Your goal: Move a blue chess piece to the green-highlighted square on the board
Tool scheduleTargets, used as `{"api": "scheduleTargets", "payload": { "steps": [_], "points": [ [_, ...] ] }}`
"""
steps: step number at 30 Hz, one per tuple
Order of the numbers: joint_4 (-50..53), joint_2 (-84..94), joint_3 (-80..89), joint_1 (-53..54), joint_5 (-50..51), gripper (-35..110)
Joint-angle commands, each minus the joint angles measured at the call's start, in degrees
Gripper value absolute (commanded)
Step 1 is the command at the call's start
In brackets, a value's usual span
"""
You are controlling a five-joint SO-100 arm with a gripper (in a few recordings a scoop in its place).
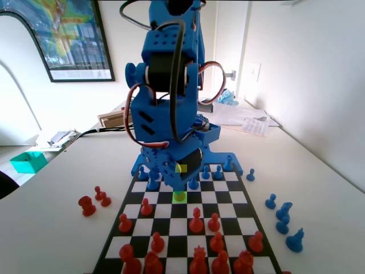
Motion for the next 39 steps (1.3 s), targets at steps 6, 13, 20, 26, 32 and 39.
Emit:
{"api": "scheduleTargets", "payload": {
  "steps": [6,13,20,26,32,39],
  "points": [
    [-2.20,1.05,2.11,-0.35,-0.35,13],
    [-4.13,0.70,4.39,-0.62,0.00,13],
    [-5.10,0.70,5.89,-0.88,0.44,12],
    [-5.80,0.70,6.68,-0.70,0.35,12],
    [-5.62,0.70,5.89,-0.53,0.44,12],
    [-4.83,0.79,4.66,-0.18,0.62,12]
  ]
}}
